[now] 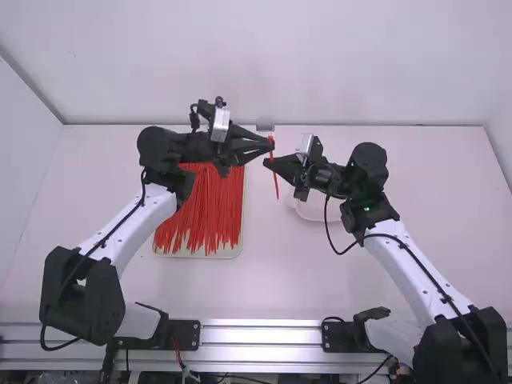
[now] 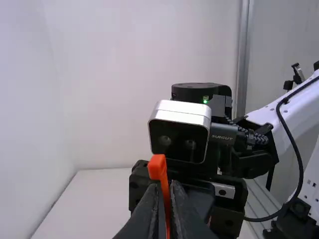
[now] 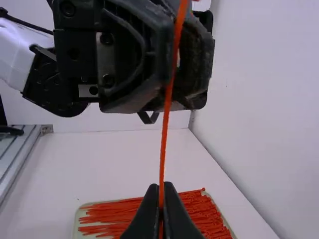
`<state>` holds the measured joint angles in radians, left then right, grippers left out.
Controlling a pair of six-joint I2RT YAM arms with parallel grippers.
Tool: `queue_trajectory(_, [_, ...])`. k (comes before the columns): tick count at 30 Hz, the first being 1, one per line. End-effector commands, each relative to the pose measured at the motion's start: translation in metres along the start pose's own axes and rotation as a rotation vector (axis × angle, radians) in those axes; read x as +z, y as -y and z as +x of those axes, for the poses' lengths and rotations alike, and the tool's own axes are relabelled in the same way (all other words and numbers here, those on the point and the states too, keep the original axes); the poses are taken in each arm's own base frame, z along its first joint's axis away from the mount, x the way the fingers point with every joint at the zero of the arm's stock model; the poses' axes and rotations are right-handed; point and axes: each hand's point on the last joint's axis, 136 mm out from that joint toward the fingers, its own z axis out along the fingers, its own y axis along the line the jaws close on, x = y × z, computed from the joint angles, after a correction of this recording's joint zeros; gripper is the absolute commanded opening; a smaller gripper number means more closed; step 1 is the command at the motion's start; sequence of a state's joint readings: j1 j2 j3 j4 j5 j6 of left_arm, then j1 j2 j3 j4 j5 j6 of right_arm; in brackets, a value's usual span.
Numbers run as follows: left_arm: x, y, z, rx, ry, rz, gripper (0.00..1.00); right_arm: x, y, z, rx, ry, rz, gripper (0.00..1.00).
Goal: Fasten the cable tie
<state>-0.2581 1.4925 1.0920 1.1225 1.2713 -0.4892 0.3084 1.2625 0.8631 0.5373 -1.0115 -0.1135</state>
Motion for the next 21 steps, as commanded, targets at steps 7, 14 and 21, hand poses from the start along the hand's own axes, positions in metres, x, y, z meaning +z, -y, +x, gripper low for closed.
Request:
queue_trajectory(7, [-0.001,0.001,-0.007,0.007,0.007,-0.002,0.02,0.001,0.001,-0.009,-0.019,0.013,-0.011,0.00])
queue_trajectory(14, [0.001,0.002,-0.007,0.005,0.010,0.000,0.02,0.001,0.002,-0.010,-0.018,0.015,-0.010,0.00])
queue_trajectory(21, [-0.010,-0.025,-0.015,-0.092,-0.020,-0.086,0.02,0.000,0.003,-0.010,-0.021,0.015,-0.003,0.99])
